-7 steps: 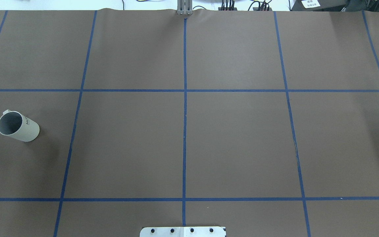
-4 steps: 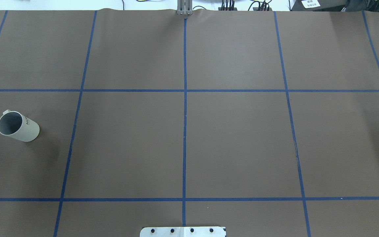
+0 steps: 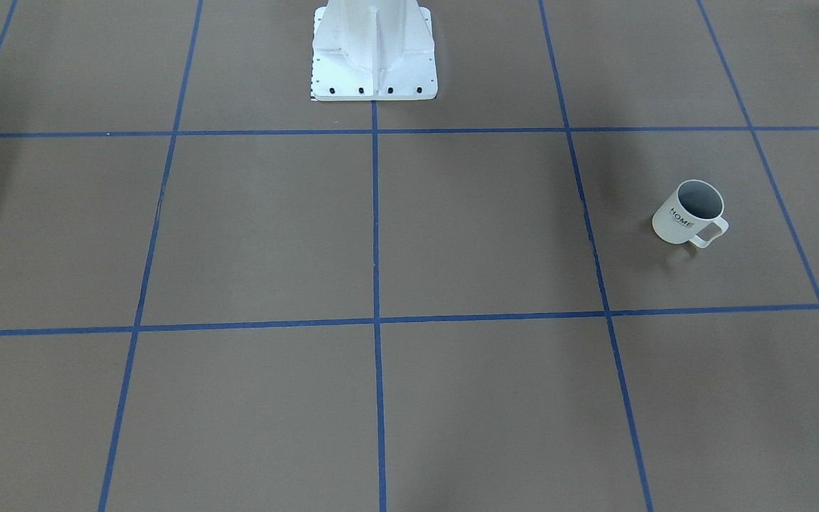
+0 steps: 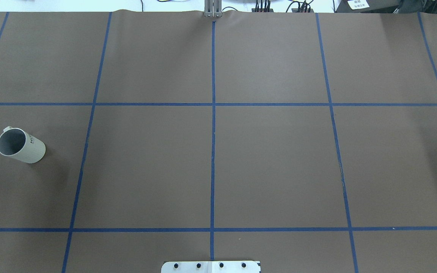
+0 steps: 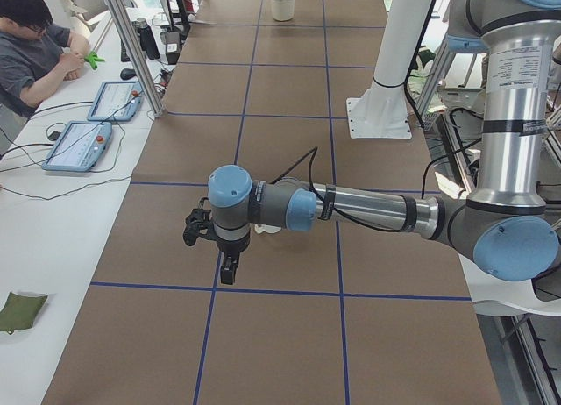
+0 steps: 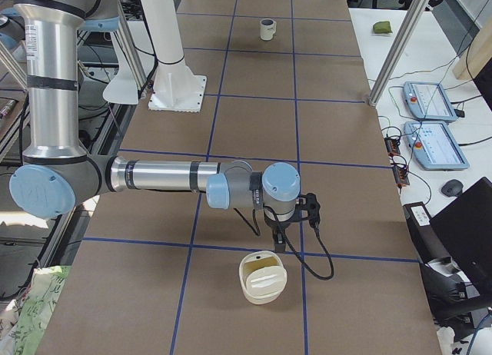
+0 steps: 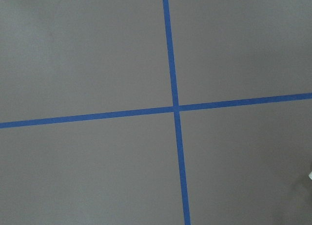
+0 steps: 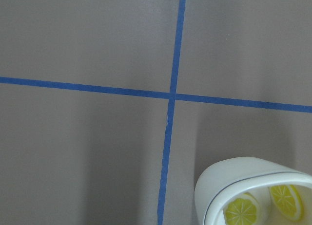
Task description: Left arm hands cup to right arm to dump lemon
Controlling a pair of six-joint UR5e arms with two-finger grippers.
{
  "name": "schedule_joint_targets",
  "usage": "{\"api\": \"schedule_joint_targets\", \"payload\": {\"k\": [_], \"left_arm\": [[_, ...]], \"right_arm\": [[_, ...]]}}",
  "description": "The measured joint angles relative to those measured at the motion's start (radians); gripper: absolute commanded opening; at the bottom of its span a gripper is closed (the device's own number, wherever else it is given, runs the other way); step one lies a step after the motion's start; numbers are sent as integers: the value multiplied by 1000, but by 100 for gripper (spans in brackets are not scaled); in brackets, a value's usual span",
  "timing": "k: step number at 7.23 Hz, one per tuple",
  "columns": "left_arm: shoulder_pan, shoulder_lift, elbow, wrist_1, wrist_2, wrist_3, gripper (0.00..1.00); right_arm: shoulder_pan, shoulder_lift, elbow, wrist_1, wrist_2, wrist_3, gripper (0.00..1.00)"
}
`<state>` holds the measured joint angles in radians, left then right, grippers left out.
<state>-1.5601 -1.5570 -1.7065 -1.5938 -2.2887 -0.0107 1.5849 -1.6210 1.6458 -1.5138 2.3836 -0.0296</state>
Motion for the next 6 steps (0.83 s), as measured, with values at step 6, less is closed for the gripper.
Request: {"api": "schedule_joint_targets", "payload": {"k": [6], "left_arm": [[2, -18, 14, 0, -5, -1, 100]], "right_arm": [[6, -55, 102, 0, 6, 63, 100]]}}
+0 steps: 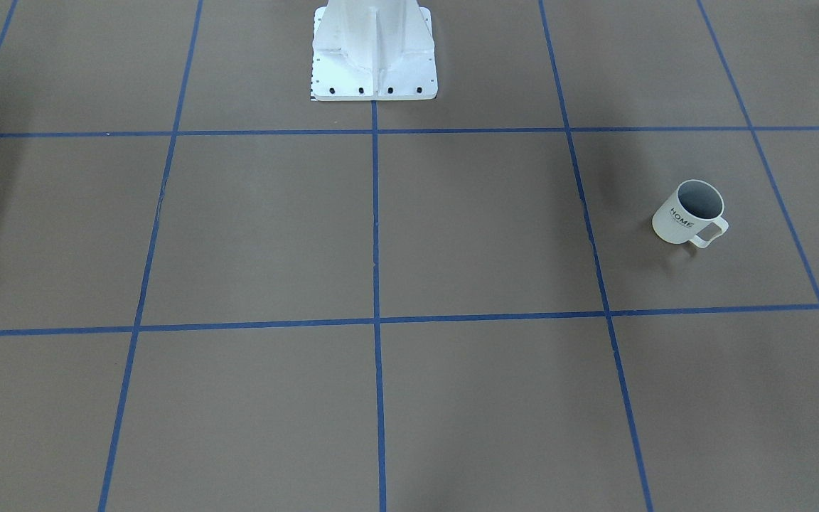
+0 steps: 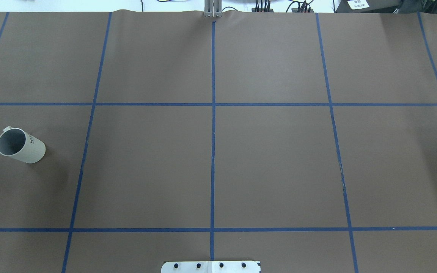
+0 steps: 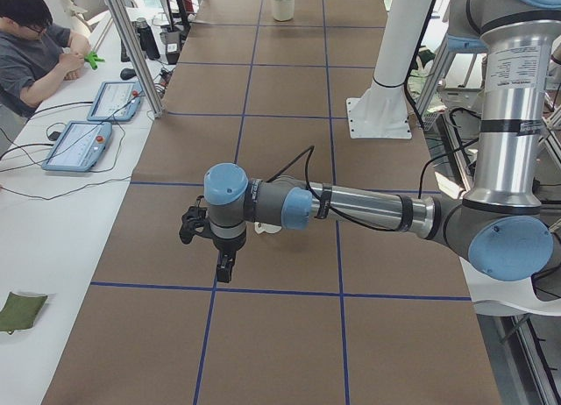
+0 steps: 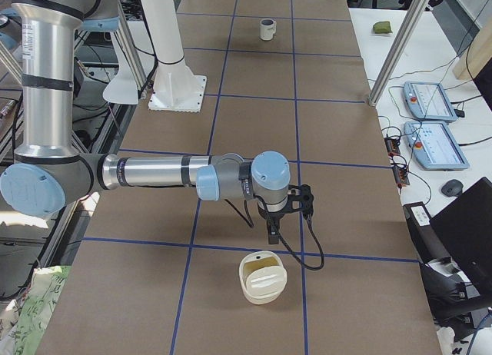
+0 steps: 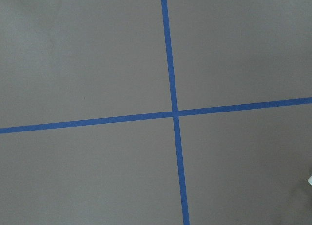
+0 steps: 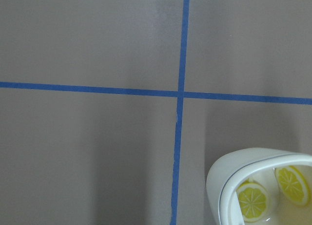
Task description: Left arm hands cup to right arm to dump lemon
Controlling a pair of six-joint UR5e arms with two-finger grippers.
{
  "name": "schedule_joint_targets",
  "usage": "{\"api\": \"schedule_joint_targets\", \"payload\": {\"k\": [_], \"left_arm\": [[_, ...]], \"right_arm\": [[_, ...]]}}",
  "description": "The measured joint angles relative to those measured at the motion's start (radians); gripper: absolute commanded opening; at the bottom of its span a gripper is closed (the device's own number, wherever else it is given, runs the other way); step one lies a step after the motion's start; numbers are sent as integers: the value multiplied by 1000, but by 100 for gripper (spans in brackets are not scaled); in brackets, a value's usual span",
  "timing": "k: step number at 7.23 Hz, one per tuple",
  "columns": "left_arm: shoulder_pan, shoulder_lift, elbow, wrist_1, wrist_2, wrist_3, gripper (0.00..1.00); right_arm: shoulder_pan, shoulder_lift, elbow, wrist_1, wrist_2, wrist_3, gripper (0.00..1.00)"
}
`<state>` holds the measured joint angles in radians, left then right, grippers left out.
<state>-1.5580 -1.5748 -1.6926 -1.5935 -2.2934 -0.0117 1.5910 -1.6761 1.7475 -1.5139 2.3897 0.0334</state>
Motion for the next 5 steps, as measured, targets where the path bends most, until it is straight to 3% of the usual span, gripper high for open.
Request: {"api": "schedule_joint_targets", "payload": {"k": [5], "left_arm": [[1, 2, 14, -2, -3, 1, 100]], "right_arm": [[1, -10, 23, 0, 4, 0, 100]]}}
